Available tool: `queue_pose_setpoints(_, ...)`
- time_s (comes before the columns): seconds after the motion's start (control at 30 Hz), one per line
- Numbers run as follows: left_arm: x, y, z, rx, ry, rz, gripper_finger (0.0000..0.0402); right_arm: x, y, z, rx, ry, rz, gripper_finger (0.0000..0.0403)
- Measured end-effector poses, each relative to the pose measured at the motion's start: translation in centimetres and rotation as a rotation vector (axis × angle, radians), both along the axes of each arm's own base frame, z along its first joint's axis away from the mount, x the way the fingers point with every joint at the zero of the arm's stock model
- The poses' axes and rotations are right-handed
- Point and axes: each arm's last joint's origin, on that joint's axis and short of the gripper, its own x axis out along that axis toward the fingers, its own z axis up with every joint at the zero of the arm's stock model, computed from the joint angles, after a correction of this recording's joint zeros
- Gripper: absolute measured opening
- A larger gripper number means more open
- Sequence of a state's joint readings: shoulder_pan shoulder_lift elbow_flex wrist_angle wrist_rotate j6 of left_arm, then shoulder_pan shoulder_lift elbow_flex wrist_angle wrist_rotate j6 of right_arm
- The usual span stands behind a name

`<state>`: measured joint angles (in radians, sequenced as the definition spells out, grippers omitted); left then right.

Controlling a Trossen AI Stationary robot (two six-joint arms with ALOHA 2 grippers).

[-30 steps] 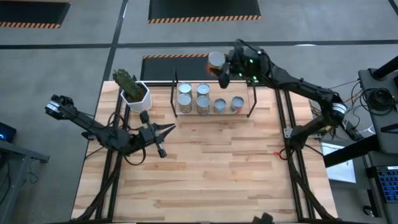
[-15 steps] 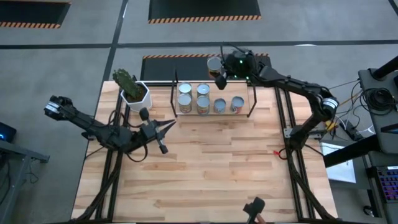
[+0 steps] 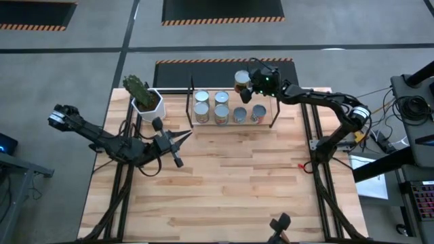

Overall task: Pick and place cans onto a shelf
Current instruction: Put the canned pineapple on the shelf

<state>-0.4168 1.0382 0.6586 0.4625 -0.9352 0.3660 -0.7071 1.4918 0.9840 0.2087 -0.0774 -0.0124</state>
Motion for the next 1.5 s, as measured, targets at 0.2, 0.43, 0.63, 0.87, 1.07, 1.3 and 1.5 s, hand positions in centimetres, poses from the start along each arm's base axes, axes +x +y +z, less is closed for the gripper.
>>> queue_pose_setpoints(0.2, 0.0, 0.0, 0.0, -0.002, -0.001, 0.000, 0.0013, -0.5, 0.4, -1.6, 0.028, 0.023, -0.019, 0.0306)
queue_pose_setpoints(0.43, 0.0, 0.0, 0.0, -0.004, -0.003, -0.001, 0.0013, -0.7, 0.4, -2.2, 0.053, 0.028, -0.071, 0.0306)
queue_pose_setpoints(0.63, 0.0, 0.0, 0.0, -0.006, -0.004, -0.001, 0.0013, 0.0, -0.1, -3.3, 0.069, 0.006, -0.086, 0.0306)
queue_pose_setpoints(0.87, 0.0, 0.0, 0.0, -0.007, -0.005, -0.001, 0.0013, 0.6, -0.6, -4.5, 0.095, -0.006, -0.097, 0.0306)
queue_pose_setpoints(1.07, 0.0, 0.0, 0.0, -0.007, -0.005, -0.002, 0.0013, 0.8, -0.7, -5.1, 0.107, 0.008, -0.096, 0.0306)
queue_pose_setpoints(1.3, 0.0, 0.0, 0.0, -0.007, -0.005, -0.002, 0.0013, 0.9, -0.7, -5.4, 0.127, 0.014, -0.070, 0.0307)
queue_pose_setpoints(1.5, 0.0, 0.0, 0.0, -0.007, -0.005, -0.002, 0.0013, 0.9, -0.6, -5.6, 0.142, 0.023, -0.058, 0.0330)
